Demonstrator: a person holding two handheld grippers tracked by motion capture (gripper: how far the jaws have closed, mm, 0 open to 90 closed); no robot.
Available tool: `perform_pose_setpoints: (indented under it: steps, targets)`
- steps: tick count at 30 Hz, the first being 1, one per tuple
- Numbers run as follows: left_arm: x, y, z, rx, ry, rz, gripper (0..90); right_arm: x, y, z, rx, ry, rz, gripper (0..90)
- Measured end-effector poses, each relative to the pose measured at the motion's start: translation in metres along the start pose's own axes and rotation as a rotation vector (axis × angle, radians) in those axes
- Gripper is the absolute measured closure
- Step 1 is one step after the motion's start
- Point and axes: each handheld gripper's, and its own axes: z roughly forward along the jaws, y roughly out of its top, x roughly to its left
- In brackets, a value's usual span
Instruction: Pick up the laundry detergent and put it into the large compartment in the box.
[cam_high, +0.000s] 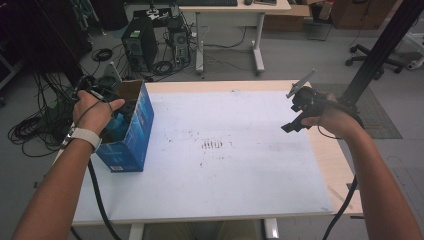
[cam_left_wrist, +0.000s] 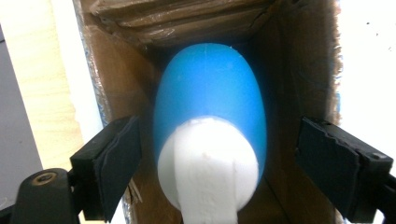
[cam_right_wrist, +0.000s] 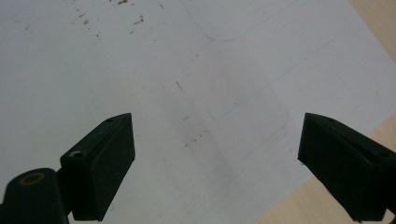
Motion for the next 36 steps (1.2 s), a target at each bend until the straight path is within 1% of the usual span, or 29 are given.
perform_pose_setpoints:
  steps: [3, 6, 10, 14, 17, 24, 28, 31, 36]
  targets:
    - [-0.001, 0.0, -0.003, 0.0, -0.002, -0.001, 13.8, 0.0, 0.0, -0.001, -0.001, -0.002, 0.001, 11.0]
    - [-0.002, 0.001, -0.009, -0.003, -0.012, 0.006, 13.8, 0.001, -0.001, -0.003, -0.004, -0.003, 0.003, 11.0]
    - [-0.003, 0.001, -0.013, 0.002, -0.022, 0.005, 13.8, 0.001, -0.003, -0.005, -0.004, -0.006, 0.006, 11.0]
    - [-0.004, 0.0, -0.015, 0.007, -0.022, 0.008, 13.8, 0.002, -0.004, -0.006, -0.007, -0.008, 0.007, 11.0]
    - [-0.005, 0.0, -0.02, 0.005, -0.027, 0.011, 13.8, 0.002, -0.005, -0.007, -0.007, -0.008, 0.007, 11.0]
    - [-0.009, 0.0, -0.033, 0.01, -0.037, 0.028, 13.9, 0.003, -0.005, -0.01, -0.011, -0.011, 0.006, 11.0]
    - [-0.012, 0.0, -0.037, 0.009, -0.037, 0.04, 14.0, 0.003, -0.005, -0.01, -0.01, -0.01, 0.007, 11.0]
    - [-0.013, 0.0, -0.042, 0.003, -0.033, 0.042, 14.0, 0.003, -0.005, -0.01, -0.008, -0.009, 0.005, 11.0]
    - [-0.015, -0.001, -0.046, -0.002, -0.041, 0.049, 14.0, 0.004, -0.005, -0.012, -0.009, -0.011, 0.008, 11.0]
